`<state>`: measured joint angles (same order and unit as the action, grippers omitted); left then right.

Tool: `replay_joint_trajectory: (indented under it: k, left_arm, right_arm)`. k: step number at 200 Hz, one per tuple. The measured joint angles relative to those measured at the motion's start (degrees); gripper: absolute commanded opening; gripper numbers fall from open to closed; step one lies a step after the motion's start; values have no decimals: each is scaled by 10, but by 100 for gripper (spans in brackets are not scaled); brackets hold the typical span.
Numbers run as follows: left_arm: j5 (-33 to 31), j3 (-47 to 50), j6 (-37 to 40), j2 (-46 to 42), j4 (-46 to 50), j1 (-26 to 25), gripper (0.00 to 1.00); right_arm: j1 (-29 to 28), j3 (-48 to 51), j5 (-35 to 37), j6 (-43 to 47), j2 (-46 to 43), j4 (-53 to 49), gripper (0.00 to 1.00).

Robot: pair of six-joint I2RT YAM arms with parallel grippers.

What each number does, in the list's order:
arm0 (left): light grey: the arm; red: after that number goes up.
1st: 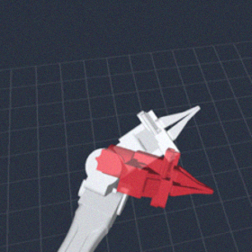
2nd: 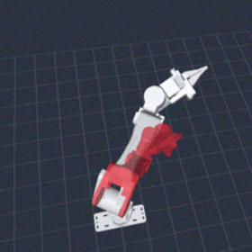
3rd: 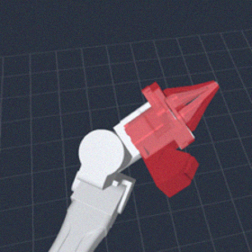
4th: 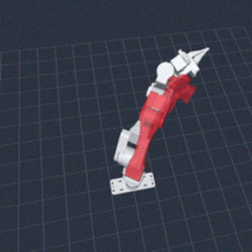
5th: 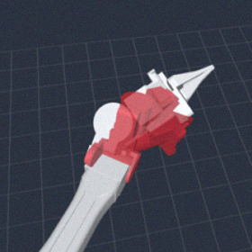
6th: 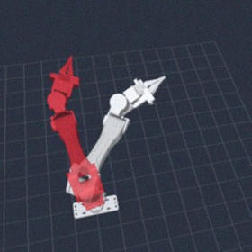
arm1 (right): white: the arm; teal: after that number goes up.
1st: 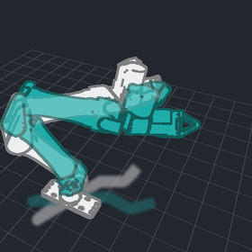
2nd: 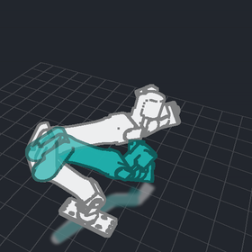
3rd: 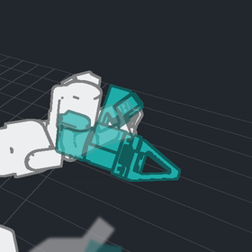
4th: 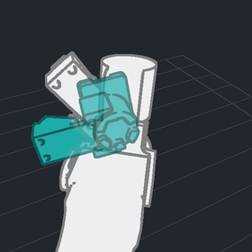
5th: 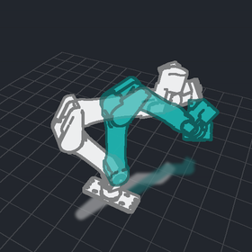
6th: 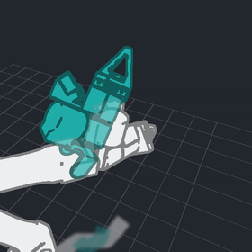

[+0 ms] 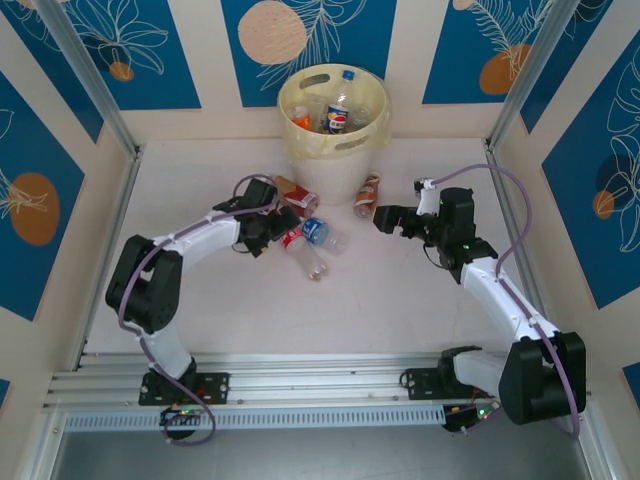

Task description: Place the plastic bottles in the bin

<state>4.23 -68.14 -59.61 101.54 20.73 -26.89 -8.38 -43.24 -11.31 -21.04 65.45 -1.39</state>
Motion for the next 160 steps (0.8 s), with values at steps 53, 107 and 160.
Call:
replay_joint_trajectory:
  k: [53,107,160]
  left_arm:
    - [28,-41,1,83,-47,13,89]
    - [54,-38,2,99,-71,13,78]
    - [66,-19,22,99,-108,13,63]
  right_arm:
    - [0,0,9,0,-3,-20,99]
    - [0,0,10,1,-3,-25,99]
    - [0,0,10,1,-3,-25,99]
